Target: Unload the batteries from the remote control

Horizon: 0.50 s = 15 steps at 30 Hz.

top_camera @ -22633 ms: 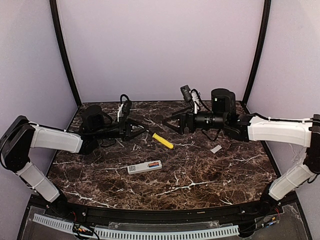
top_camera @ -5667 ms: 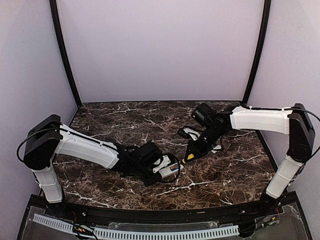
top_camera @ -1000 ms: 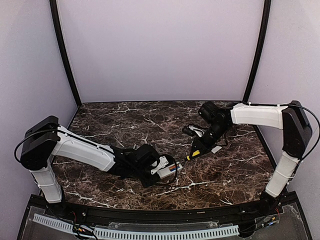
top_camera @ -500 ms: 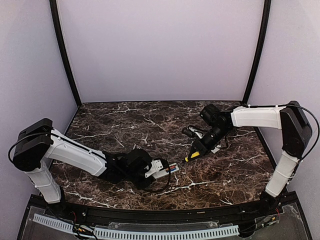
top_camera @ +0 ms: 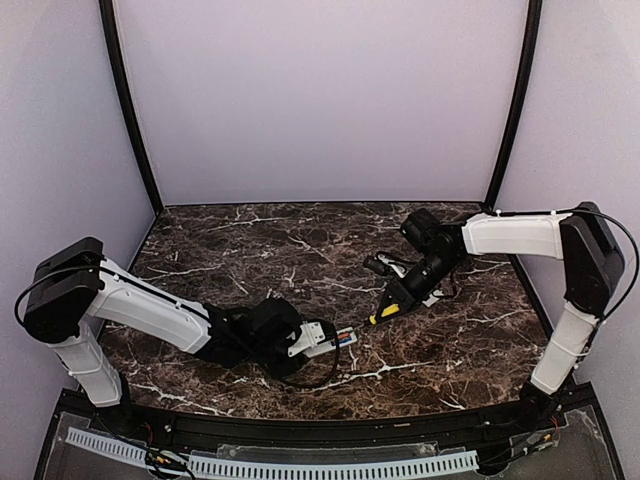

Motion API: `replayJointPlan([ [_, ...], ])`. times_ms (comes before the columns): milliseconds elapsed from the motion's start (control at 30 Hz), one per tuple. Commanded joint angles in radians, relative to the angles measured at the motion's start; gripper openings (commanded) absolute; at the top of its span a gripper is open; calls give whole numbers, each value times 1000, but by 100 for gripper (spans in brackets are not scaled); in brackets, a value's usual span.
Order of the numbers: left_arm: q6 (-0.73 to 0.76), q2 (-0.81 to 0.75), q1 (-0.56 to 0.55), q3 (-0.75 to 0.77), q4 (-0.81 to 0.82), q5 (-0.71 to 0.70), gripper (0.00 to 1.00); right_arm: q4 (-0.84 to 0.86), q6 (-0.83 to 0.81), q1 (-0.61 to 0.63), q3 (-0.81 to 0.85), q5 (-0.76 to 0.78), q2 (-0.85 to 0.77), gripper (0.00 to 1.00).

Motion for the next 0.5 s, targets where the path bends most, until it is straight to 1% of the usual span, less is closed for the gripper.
replayJointPlan([
  [0,34,54,0,1,129,5,0,92,-33,111,5,-427,-32,0],
  [267,28,72,0,11,132,-2,0,112,-12,115,5,-442,-62,0],
  [467,21,79,0,22,116,-3,0,111,0,123,9,-419,-68,0],
])
